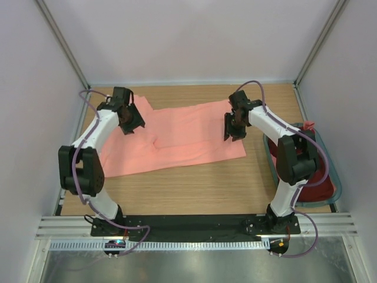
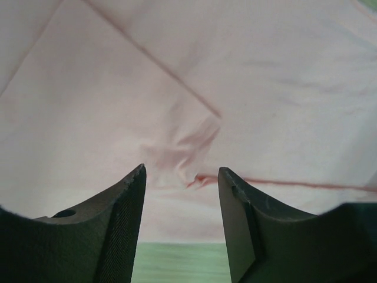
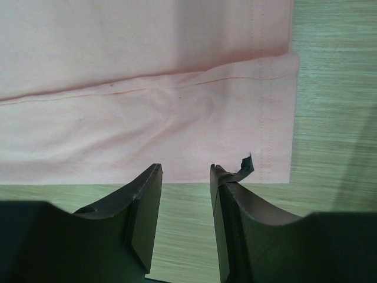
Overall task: Fold and stack the t-shirts
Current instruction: Fold the tshirt
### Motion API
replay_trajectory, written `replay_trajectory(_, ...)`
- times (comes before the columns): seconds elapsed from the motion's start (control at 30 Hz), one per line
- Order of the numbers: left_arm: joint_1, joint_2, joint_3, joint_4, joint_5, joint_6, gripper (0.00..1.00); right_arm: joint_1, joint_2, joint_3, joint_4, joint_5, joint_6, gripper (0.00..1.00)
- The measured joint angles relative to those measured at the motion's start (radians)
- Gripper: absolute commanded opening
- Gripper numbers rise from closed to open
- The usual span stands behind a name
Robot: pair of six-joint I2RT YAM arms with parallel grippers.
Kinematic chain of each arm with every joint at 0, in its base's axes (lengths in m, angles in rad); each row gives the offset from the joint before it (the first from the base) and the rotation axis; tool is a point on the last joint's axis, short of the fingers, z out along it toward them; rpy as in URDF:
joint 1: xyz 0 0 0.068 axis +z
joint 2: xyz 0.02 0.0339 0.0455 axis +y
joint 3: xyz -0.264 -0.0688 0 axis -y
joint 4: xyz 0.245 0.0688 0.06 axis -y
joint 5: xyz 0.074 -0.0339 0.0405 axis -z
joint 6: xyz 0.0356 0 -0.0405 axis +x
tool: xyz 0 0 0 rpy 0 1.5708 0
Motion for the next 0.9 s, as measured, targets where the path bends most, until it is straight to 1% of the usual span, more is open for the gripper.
replay_trajectory(0.1,0.007,-0.153,-0.103,-0.063,-0.04,0.01,0.52,0.0,0.011,0.0,-0.004,0.03,-0.002,0.47)
replay_trajectory(0.17,0.023,-0.237,-0.174,-0.098,-0.051,0.021,0.54,0.0,0.023,0.002,-0.008,0.045,-0.003,0.48)
replay_trajectory(0.23,0.051,-0.289,-0.246,-0.121,-0.057,0.027,0.56,0.0,0.035,0.002,-0.011,0.058,-0.005,0.49)
replay_trajectory(0.3,0.098,-0.304,-0.311,-0.131,-0.053,0.031,0.56,0.0,0.045,0.002,-0.015,0.065,-0.006,0.49)
replay_trajectory(0.4,0.2,-0.289,-0.392,-0.148,-0.042,0.035,0.51,0.0,0.062,0.002,-0.015,0.078,-0.013,0.49)
replay_trajectory(0.5,0.282,-0.244,-0.421,-0.164,-0.033,0.041,0.45,0.0,0.074,-0.015,-0.012,0.094,-0.023,0.49)
replay_trajectory(0.53,0.302,-0.227,-0.428,-0.163,-0.029,0.043,0.45,0.0,0.074,-0.027,-0.008,0.099,-0.024,0.48)
replay_trajectory(0.73,0.378,-0.145,-0.481,-0.159,0.0,0.045,0.46,-0.009,0.07,-0.154,0.021,0.131,-0.028,0.47)
replay_trajectory(0.9,0.402,-0.118,-0.498,-0.161,0.018,0.026,0.47,-0.024,0.019,-0.225,0.09,0.121,-0.016,0.47)
